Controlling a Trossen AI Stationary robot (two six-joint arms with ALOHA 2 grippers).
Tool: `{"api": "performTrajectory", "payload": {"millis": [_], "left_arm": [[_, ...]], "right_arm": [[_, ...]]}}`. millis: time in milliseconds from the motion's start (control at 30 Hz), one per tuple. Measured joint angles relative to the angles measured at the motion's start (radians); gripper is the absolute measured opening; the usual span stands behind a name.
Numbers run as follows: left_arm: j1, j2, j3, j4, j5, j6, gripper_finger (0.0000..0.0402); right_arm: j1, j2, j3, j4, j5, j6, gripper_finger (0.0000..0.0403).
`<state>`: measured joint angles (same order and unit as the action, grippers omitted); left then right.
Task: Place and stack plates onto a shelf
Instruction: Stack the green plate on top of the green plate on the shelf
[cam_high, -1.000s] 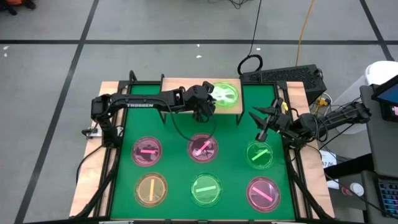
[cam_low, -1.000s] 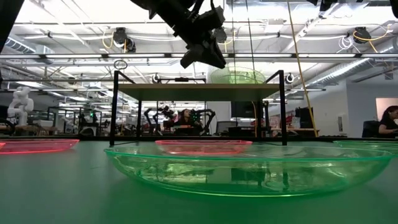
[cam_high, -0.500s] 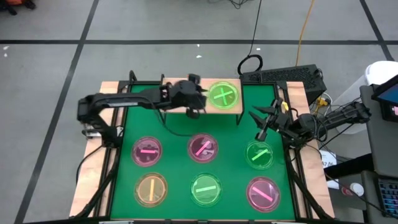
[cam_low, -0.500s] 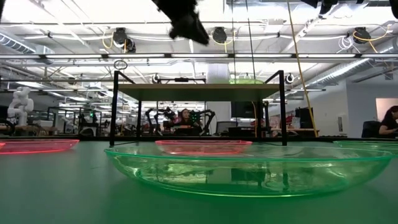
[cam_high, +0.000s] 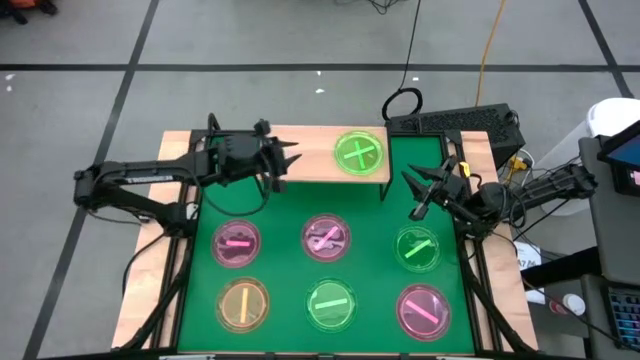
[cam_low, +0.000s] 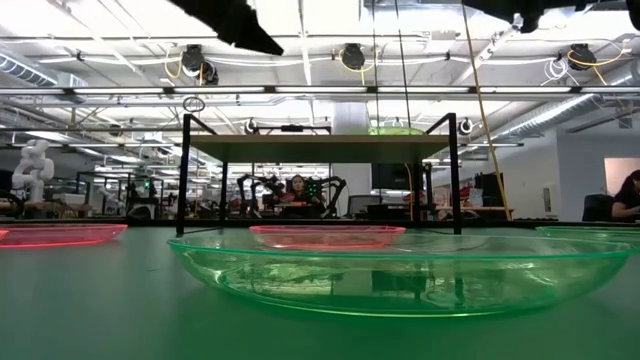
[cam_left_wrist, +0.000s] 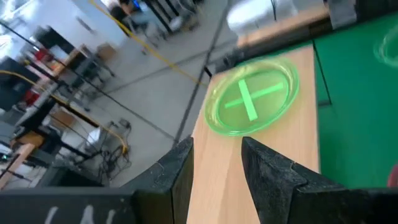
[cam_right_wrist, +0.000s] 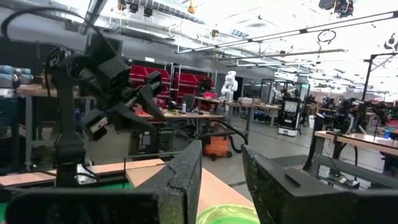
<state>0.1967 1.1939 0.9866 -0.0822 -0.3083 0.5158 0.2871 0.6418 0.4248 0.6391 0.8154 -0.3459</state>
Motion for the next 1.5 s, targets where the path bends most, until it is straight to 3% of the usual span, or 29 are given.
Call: {"api": "performTrajectory", "payload": {"millis": [167, 333, 467, 600, 900, 1133, 1500], "left_arm": [[-0.011, -0.093, -0.133, 0.2, 0.001, -0.034, 0.0143], [-0.027, -0.14, -0.193, 0.241, 0.002, -0.119, 0.0143], [-0.044, -0.142, -0.222, 0.25, 0.004, -0.195, 0.0143], [-0.048, -0.1, -0.246, 0.373, 0.005, -0.227, 0.0143], [-0.088, -0.075, -0.253, 0.407, 0.068, -0.313, 0.0143], [-0.133, -0.075, -0.253, 0.423, 0.078, -0.304, 0.0143], [-0.149, -0.089, -0.253, 0.416, 0.08, -0.268, 0.0143]], "right_arm": [[0.0, 0.0, 0.0, 0.016, -0.003, 0.027, 0.01], [0.0, 0.0, 0.0, 0.021, -0.004, 0.032, 0.01], [0.0, 0.001, 0.0, 0.014, -0.004, 0.031, 0.01], [-0.001, 0.009, 0.0, 0.005, -0.004, 0.006, 0.01], [-0.01, 0.019, 0.0, -0.013, -0.008, 0.037, 0.01], [-0.01, 0.023, 0.0, -0.133, -0.094, 0.124, 0.01], [-0.01, 0.023, 0.0, -0.352, -0.113, 0.336, 0.01]]}}
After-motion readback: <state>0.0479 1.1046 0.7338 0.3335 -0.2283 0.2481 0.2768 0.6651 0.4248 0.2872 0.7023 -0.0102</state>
